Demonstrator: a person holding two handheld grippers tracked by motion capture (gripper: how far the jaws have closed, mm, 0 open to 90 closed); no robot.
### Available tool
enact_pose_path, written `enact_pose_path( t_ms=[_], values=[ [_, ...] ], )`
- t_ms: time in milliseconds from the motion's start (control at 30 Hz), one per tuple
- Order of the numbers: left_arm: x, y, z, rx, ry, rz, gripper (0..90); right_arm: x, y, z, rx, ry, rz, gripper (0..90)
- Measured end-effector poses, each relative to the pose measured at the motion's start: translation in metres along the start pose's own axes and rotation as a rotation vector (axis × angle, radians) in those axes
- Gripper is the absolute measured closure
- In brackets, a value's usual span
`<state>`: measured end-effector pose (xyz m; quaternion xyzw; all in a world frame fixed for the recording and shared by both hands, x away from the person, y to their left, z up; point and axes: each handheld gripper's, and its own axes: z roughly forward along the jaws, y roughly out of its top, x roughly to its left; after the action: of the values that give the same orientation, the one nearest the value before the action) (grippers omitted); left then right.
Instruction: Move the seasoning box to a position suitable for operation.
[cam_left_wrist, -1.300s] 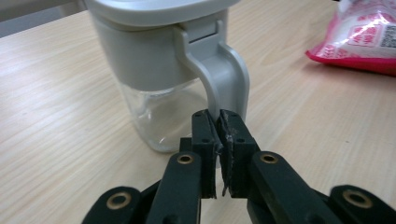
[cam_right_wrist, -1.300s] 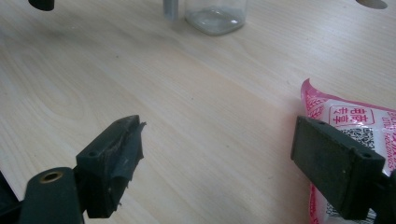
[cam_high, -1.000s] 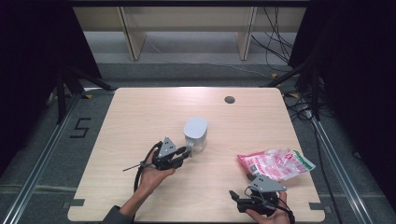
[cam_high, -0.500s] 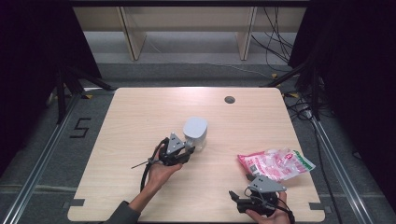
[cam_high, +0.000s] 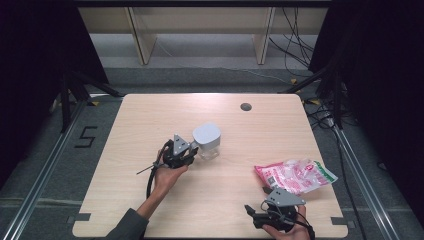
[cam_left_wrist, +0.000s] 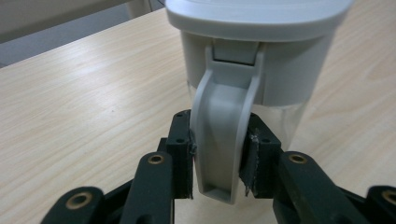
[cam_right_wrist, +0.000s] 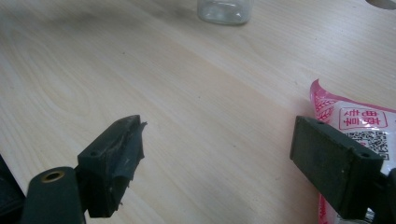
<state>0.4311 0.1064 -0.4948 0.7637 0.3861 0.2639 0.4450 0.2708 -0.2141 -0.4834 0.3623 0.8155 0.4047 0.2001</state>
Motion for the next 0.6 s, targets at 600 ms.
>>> enact_pose_path(
  t_ms=[600],
  values=[
    [-0.009,-0.015,-0.029,-0.003,-0.183,-0.007,68.6,0.0,0.0,0.001,-0.004,0.006,0.0,18.6]
  ],
)
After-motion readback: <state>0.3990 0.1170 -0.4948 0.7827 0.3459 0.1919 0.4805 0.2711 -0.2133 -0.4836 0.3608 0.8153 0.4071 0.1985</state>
